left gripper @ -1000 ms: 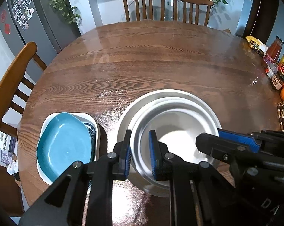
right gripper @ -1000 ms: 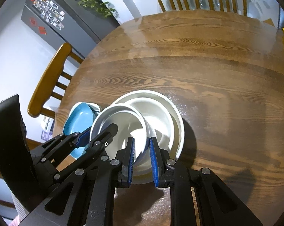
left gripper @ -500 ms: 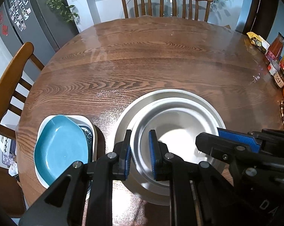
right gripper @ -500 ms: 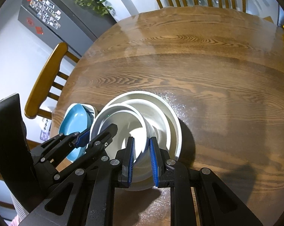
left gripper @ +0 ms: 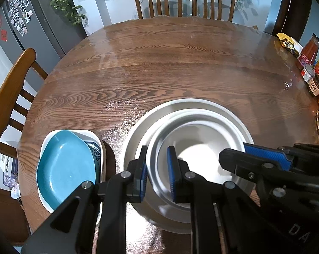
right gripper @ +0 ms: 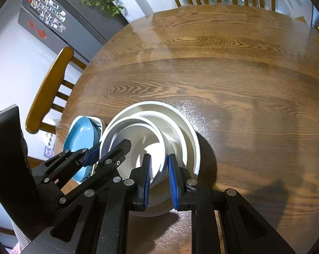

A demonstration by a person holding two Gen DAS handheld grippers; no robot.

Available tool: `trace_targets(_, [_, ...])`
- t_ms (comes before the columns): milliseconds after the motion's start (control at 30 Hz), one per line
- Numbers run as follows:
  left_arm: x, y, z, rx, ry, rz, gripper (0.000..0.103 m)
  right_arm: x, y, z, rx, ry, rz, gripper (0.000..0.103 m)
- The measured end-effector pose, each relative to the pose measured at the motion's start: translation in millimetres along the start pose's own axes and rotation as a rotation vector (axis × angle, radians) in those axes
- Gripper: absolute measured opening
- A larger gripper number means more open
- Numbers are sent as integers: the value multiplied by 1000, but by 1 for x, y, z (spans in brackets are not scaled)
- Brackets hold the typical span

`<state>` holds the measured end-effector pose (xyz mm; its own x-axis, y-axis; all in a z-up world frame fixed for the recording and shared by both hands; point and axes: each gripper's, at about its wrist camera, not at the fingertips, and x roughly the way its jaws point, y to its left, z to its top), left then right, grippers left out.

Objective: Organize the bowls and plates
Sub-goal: 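Open the left gripper to release the ramekin and withdraw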

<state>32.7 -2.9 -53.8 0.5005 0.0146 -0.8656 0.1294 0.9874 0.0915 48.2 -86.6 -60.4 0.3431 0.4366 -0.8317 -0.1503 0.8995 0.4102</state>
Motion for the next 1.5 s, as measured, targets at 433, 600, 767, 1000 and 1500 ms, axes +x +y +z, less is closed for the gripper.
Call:
trace_targets(433, [2,2,1,6,3,2,15,1,0,0,-11,0,-14,19])
trace_targets(600, [3,2,1,8,3,3,16,0,1,0,-18,-1,-22,19])
trace_targets(767, [3,1,1,12,3,5,16,0,2,0,-27,-4,-32,19])
trace_targets(1000, [3,0,0,15,3,7,16,-1,2,0,-31,-5,-38,19])
trace_targets(1500, [4,-2,0,21,9,9,18,-1,2,0,-30,-4,-45,19])
